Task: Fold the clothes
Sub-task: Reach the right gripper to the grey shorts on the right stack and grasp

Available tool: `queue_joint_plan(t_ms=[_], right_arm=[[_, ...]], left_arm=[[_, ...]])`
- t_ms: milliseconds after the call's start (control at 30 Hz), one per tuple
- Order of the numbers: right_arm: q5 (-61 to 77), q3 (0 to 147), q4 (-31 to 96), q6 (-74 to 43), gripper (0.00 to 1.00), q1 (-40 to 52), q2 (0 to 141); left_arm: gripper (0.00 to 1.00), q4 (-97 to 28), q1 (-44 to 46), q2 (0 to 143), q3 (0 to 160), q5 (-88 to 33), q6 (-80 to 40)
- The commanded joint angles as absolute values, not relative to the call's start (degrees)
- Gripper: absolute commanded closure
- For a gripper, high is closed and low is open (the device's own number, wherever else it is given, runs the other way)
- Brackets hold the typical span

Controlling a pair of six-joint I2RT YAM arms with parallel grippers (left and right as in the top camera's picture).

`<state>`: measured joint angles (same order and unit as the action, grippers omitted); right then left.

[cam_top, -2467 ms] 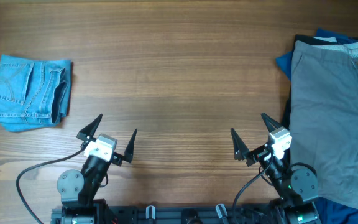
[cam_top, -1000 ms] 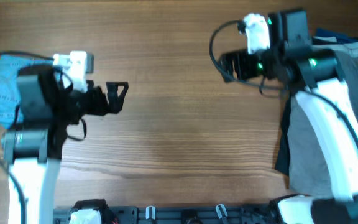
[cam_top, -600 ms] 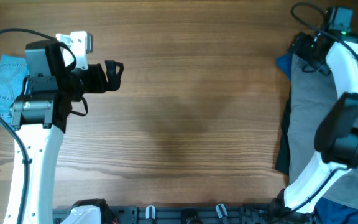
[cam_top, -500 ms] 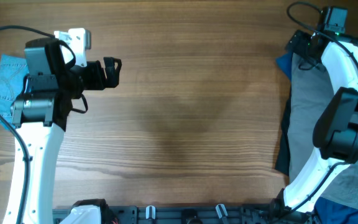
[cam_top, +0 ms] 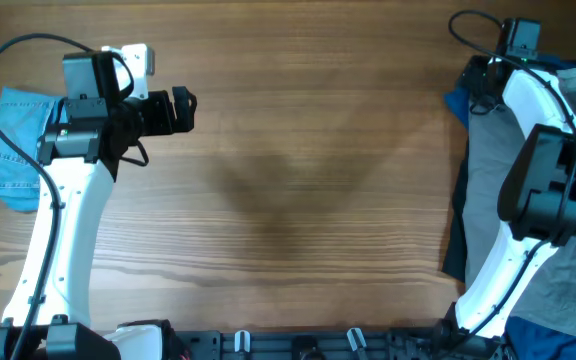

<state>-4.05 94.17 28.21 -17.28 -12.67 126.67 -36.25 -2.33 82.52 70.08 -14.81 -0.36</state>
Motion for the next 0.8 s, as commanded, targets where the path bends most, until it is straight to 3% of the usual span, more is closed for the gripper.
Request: queue_joint_plan(t_ms=[0,67,233,267,333,500,567,667,700,767], right_arm=[[-5.17,94.26,27.77,-17.10,0.75,-12.34,127.92],[-5.13,94.80,28.08,-17.12,0.96,-12.40,126.32],[-3.09,94.83,28.18,-16.82,0.93,-12.38,116.73],[-0.58,94.83,28.16,-16.53,0.42,-12.38,116.62],[0.14,94.21,29.04,-16.60,0.32,-11.90,117.80],[-4.91,94.04,29.65,-16.40,0.25,-11.09,124.73],[-4.69,94.04,29.47,-15.90,0.27,-11.09,127.24],[-5.17,94.04,29.61,-15.86,0.41,-11.09,128.97],[-6.15,94.04,29.43,-16.45,0.58,-11.09,128.99],[-6.24,94.30,28.91,-16.69,0.75,-11.09,128.77]], left_arm=[[0.00,-35.16,-2.37,82.52,71.11,-14.72,-0.51],[0.00,-35.11,-2.37,82.52,71.11,-14.70,-0.51],[0.00,-33.98,-2.52,80.47,71.92,-14.68,-0.49],[0.00,-33.43,-2.52,79.59,71.92,-14.68,-0.49],[0.00,-33.12,-2.52,78.24,71.92,-14.70,-0.49],[0.00,-33.61,-2.52,78.11,71.92,-14.72,-0.51],[0.00,-33.58,-2.52,78.11,71.92,-14.70,-0.51],[0.00,-33.58,-2.52,78.11,71.92,-14.72,-0.51],[0.00,-33.58,-2.52,78.11,71.92,-14.72,-0.51],[0.00,-33.61,-2.52,78.11,71.92,-14.74,-0.54]])
